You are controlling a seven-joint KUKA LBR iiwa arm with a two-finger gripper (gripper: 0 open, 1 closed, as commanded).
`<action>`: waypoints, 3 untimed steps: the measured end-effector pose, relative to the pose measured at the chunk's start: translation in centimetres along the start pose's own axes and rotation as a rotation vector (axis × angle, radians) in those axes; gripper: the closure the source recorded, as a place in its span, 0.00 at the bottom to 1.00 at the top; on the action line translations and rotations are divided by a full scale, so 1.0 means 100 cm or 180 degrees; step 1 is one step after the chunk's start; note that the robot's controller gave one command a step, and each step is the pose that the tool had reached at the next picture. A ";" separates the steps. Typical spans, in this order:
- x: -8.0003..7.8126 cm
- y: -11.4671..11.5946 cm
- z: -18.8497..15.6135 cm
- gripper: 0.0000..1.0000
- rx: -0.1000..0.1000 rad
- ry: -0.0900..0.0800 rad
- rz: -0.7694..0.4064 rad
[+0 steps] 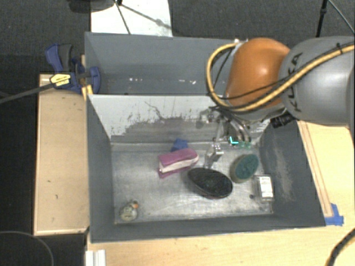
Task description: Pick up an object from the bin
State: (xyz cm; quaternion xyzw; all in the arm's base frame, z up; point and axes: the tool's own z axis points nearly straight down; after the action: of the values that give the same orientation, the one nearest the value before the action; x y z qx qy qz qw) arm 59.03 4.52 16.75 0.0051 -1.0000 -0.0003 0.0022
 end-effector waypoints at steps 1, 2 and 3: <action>0.021 0.030 0.098 0.00 -0.0006 -0.0016 0.0630; 0.022 0.068 0.096 0.00 -0.0009 -0.0036 0.0919; 0.023 0.067 0.095 1.00 -0.0012 -0.0025 0.0920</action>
Offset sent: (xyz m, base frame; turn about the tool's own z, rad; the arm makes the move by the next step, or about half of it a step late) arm -0.0222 0.0280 -0.0975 0.1984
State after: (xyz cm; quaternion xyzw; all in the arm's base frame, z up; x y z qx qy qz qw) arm 56.67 11.25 7.28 -0.1390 -0.9903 -0.0018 -0.0016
